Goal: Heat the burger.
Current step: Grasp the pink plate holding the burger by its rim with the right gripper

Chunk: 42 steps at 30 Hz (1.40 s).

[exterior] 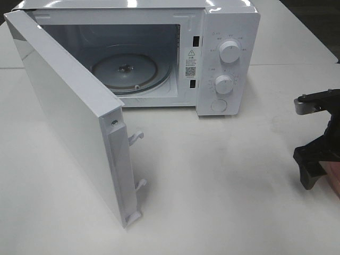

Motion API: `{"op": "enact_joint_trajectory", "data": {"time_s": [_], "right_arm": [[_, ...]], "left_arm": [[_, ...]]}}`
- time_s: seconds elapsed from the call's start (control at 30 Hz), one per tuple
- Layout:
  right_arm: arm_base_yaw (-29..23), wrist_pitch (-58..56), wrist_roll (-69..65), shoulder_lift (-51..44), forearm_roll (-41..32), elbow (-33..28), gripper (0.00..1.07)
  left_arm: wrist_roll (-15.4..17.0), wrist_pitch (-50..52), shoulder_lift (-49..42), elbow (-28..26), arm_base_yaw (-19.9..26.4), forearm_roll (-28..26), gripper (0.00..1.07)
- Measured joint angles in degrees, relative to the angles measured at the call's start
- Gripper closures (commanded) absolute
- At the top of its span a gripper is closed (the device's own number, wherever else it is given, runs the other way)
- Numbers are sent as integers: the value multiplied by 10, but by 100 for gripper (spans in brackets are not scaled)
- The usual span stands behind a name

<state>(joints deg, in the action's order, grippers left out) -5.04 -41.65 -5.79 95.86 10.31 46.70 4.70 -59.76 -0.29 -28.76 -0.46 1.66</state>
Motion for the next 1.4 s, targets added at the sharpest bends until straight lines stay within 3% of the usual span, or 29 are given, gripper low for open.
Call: {"op": "enact_joint_trajectory", "data": {"time_s": [0.8, 0.97, 1.03, 1.1, 1.13, 1.17, 1.23, 1.27, 1.3, 1.37, 1.4], "right_arm": [[18, 60, 6, 68, 0, 0, 18], [18, 63, 7, 68, 0, 0, 26], [18, 62, 7, 68, 0, 0, 40], [18, 62, 7, 68, 0, 0, 44], [18, 62, 6, 68, 0, 0, 57], [18, 62, 6, 68, 0, 0, 57], [18, 62, 3, 68, 1, 0, 77], [18, 62, 3, 68, 1, 0, 77], [18, 61, 2, 68, 6, 0, 92], [18, 60, 1, 68, 10, 0, 97], [19, 58, 1, 68, 14, -1, 107]], "left_arm": [[0, 0, 0, 0, 0, 0, 7], [0, 0, 0, 0, 0, 0, 7], [0, 0, 0, 0, 0, 0, 7], [0, 0, 0, 0, 0, 0, 7], [0, 0, 0, 0, 0, 0, 7], [0, 0, 0, 0, 0, 0, 7], [0, 0, 0, 0, 0, 0, 7], [0, 0, 0, 0, 0, 0, 7], [0, 0, 0, 0, 0, 0, 7], [0, 0, 0, 0, 0, 0, 7], [0, 0, 0, 0, 0, 0, 7]]}}
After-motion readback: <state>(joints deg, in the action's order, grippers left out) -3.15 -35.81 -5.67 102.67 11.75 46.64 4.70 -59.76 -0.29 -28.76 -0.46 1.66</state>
